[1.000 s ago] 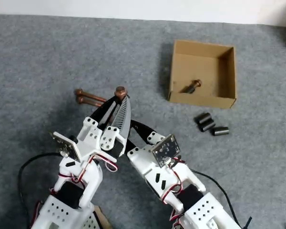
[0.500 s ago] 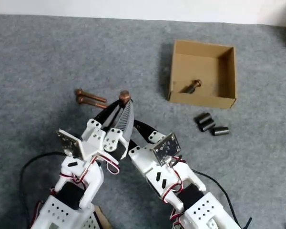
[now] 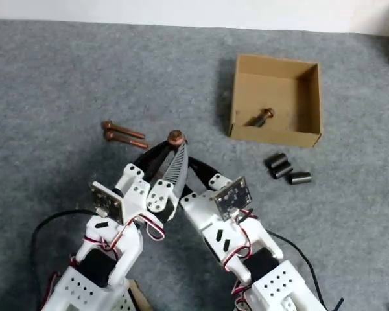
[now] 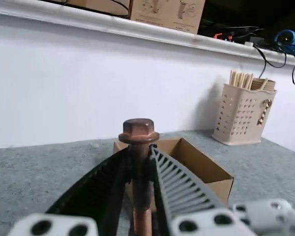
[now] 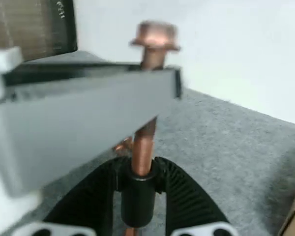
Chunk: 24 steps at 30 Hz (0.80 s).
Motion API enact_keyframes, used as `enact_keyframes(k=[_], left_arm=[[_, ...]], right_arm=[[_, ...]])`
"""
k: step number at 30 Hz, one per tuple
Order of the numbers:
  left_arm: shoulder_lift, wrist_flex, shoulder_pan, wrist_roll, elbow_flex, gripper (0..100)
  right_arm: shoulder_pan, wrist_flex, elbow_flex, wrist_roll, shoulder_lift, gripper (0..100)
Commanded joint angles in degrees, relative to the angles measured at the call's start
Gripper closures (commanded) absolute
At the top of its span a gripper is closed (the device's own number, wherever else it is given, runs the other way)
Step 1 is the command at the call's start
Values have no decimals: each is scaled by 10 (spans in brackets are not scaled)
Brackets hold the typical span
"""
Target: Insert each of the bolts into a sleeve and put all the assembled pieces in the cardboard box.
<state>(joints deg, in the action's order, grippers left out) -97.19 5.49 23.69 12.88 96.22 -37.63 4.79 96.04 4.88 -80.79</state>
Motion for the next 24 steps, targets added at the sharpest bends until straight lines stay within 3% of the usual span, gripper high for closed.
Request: enact_keyframes(k=[1, 4, 10, 14, 20, 24], left_arm=[[0, 2, 1, -11, 14, 992], [0, 2, 1, -11, 14, 970], [0, 16, -1, -7, 12, 780], [0, 26, 1, -7, 11, 707], [0, 26, -3, -7, 10, 730], [0, 26, -7, -7, 7, 768]], right_arm=[[25, 28, 94, -5, -12, 993], [25, 28, 94, -5, -11, 993], [25, 27, 94, -5, -10, 993], [25, 27, 94, -5, -9, 993], [27, 25, 94, -5, -8, 993], [70, 1, 94, -5, -8, 993]])
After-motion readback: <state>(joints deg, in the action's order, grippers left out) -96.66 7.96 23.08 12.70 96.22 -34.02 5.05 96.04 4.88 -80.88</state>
